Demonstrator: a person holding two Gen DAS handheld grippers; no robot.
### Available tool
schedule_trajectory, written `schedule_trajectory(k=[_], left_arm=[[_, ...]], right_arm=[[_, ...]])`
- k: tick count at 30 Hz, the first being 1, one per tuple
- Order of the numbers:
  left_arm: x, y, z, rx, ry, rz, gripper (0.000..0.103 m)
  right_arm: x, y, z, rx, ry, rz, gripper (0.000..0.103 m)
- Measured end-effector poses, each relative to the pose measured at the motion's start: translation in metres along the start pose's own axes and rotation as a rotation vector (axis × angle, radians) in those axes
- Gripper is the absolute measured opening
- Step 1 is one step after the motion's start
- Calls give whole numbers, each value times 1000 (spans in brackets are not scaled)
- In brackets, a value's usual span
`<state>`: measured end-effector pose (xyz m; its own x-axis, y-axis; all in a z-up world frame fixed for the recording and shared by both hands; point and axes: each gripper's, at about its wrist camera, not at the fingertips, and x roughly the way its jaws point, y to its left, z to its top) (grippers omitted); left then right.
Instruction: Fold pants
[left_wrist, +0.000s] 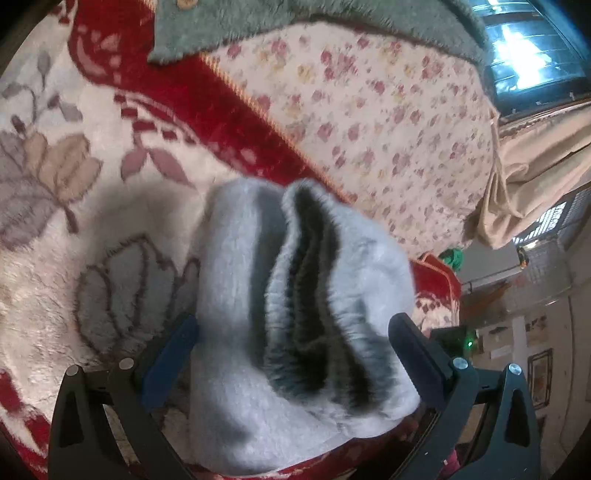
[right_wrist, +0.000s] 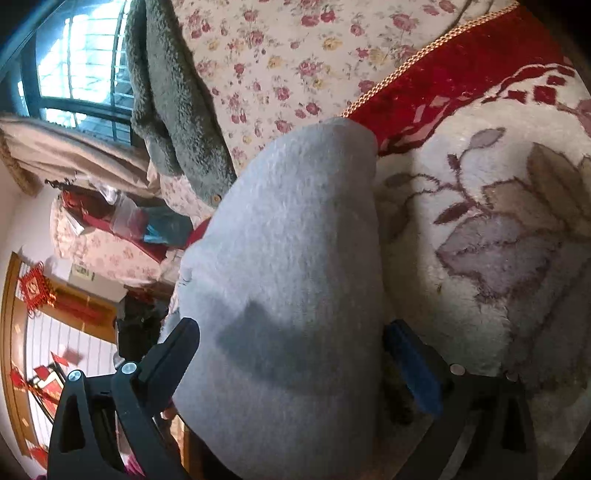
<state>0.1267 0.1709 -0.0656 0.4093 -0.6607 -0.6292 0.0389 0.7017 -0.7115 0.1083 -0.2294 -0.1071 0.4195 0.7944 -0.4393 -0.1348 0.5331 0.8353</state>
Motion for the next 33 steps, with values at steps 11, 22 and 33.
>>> schedule_trajectory(k=[11, 22, 33], left_arm=[[16, 19, 3, -43, 25, -36, 103], [36, 13, -5, -45, 51, -11, 91], [18, -18, -15, 44, -23, 130, 65]], right_arm=[[24, 5, 13, -69, 93, 14, 103], [30, 19, 15, -135, 89, -66, 91], [17, 72, 5, -336, 56, -201, 70]])
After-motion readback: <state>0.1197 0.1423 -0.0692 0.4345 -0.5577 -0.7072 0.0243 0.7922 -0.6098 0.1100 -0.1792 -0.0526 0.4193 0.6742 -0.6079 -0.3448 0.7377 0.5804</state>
